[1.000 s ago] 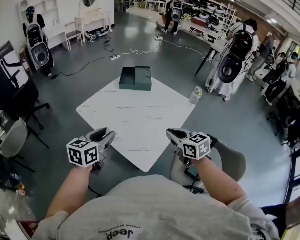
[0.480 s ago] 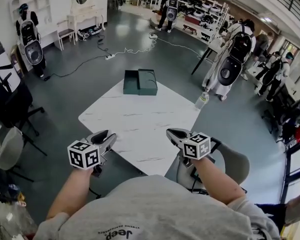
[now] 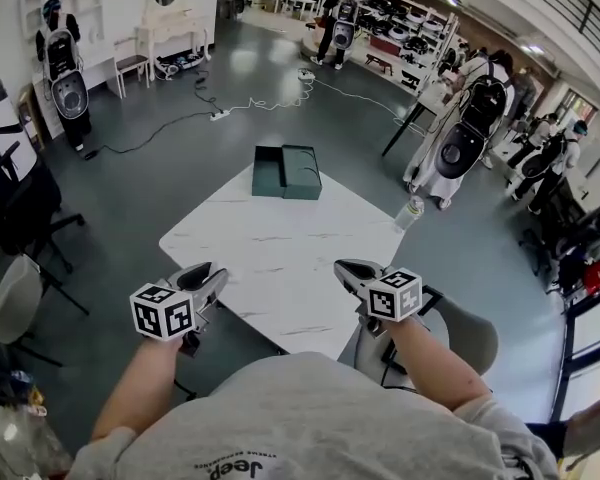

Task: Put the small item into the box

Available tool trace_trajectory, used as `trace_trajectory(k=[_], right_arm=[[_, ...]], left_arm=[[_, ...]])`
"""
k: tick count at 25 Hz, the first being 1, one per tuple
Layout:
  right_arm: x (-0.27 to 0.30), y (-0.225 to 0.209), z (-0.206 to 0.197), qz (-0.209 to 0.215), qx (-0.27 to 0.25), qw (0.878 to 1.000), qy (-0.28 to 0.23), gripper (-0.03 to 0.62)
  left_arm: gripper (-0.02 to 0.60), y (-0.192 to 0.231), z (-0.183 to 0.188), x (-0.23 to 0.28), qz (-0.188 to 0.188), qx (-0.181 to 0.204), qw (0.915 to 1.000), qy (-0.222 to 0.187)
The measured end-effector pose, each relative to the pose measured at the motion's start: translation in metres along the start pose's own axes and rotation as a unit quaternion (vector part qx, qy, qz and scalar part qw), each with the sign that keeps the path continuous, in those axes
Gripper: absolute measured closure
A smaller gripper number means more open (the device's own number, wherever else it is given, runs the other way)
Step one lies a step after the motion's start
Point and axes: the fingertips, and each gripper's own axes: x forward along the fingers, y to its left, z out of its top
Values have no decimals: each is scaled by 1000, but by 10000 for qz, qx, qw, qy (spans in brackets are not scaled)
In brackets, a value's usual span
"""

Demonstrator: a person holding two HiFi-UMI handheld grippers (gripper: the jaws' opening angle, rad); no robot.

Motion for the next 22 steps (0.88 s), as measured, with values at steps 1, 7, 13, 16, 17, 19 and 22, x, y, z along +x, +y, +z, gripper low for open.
trace_trajectory(k=[1,7,13,16,17,19,22], right_arm=[[1,-2,0,-5,10,10000,6,586],[5,-13,-4,18,55,10000,41,586],[5,-38,-10,170,117,9998,48,586],[6,-55,-8,320,132,9994,-25,586],[8,-61,-7,389,130,9991,-55,586],[14,-77,-7,542,171,9983,-118,586],[23,-109,-6,770,206,9966,-204,586]], left_arm=[[424,1,0,1,2,-9,10000,-3],[425,6,-1,8,36,-41,10000,19],[425,-5,-5,29,152,2,9998,123],[425,-13,0,40,325,90,9993,181],[425,-15,1,42,417,93,9989,190],[425,-20,1,50,616,82,9979,198],[425,-29,1,70,899,119,9956,255]])
